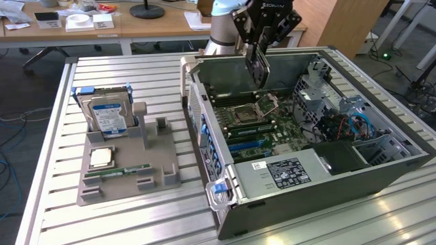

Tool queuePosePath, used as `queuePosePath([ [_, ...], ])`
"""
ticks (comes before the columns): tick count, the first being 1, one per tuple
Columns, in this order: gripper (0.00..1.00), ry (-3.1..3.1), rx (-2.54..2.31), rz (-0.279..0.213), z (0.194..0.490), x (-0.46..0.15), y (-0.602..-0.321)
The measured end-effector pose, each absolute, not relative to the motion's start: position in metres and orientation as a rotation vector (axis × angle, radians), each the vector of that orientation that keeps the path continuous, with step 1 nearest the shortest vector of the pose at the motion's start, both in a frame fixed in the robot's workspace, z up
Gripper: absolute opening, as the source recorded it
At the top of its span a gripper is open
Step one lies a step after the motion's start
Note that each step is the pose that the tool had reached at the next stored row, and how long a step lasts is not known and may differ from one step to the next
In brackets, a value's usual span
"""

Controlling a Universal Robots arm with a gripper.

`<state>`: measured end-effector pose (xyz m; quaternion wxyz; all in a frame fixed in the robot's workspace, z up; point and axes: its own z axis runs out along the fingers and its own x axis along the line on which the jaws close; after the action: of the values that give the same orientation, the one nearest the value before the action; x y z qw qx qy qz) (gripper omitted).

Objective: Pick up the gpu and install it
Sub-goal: 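Pick up the gpu and move the gpu toward the slot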

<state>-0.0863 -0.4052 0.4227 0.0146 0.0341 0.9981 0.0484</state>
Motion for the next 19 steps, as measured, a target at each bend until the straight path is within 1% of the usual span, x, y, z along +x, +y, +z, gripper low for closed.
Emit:
queuePosePath([
  [19,0.27,3.107,0.106,0.159,0.423,-0.069,-0.403],
])
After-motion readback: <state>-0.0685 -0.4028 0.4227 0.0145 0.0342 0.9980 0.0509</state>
